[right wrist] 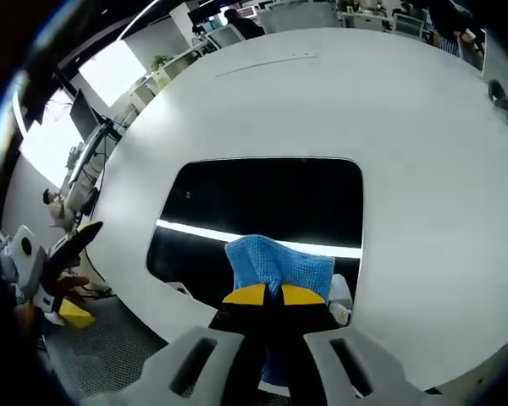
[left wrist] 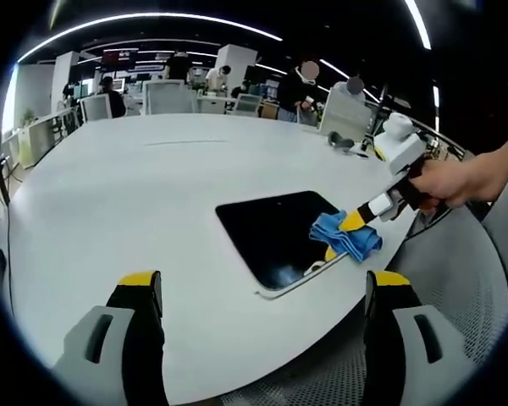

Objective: Wipe the mirror surface with the cleaning cloth until all visible marks leave the cleaned area.

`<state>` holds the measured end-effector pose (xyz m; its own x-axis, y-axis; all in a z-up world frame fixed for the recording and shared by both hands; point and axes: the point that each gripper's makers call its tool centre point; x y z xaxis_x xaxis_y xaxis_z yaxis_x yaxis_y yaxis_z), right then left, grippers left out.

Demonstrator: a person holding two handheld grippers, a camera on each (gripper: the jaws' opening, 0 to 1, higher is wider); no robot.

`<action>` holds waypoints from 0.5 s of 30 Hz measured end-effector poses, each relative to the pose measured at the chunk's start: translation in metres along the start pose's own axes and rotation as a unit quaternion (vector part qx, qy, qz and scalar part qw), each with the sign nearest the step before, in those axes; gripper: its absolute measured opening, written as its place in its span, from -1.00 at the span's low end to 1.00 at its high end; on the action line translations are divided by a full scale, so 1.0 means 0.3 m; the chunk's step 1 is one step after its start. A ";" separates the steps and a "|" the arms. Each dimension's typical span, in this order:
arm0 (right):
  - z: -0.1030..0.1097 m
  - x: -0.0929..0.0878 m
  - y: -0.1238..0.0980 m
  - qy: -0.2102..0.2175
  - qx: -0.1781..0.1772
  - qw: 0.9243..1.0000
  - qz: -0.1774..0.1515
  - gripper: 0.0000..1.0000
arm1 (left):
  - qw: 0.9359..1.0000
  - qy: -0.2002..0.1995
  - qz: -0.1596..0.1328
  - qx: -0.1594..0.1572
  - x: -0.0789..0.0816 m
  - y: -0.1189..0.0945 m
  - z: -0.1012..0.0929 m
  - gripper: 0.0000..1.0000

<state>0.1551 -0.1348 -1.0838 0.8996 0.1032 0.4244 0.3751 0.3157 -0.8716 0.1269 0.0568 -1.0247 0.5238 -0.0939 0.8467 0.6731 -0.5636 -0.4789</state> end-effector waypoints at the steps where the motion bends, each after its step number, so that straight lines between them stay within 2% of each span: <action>1: 0.002 -0.006 -0.003 0.001 0.001 1.000 0.001 -1.00 | 1.000 0.002 0.002 -0.001 -0.002 0.001 0.000 0.98; 15: 0.017 -0.055 -0.022 -0.004 0.008 1.000 0.009 -1.00 | 1.000 -0.004 -0.006 0.009 0.006 -0.005 0.012 0.98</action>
<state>0.1366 -0.1336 -1.0838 0.9045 0.1174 0.4100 0.3540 0.3295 -0.8753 0.1287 0.0605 -1.0234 0.5194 -0.0796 0.8508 0.6888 -0.5503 -0.4720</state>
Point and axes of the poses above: the point that each gripper's makers call its tool centre point, and the gripper's own axes: y roughly forward along the fingers, z roughly to its left, x roughly out of its top, and after that the axes turned 2 degrees about -x, right-handed
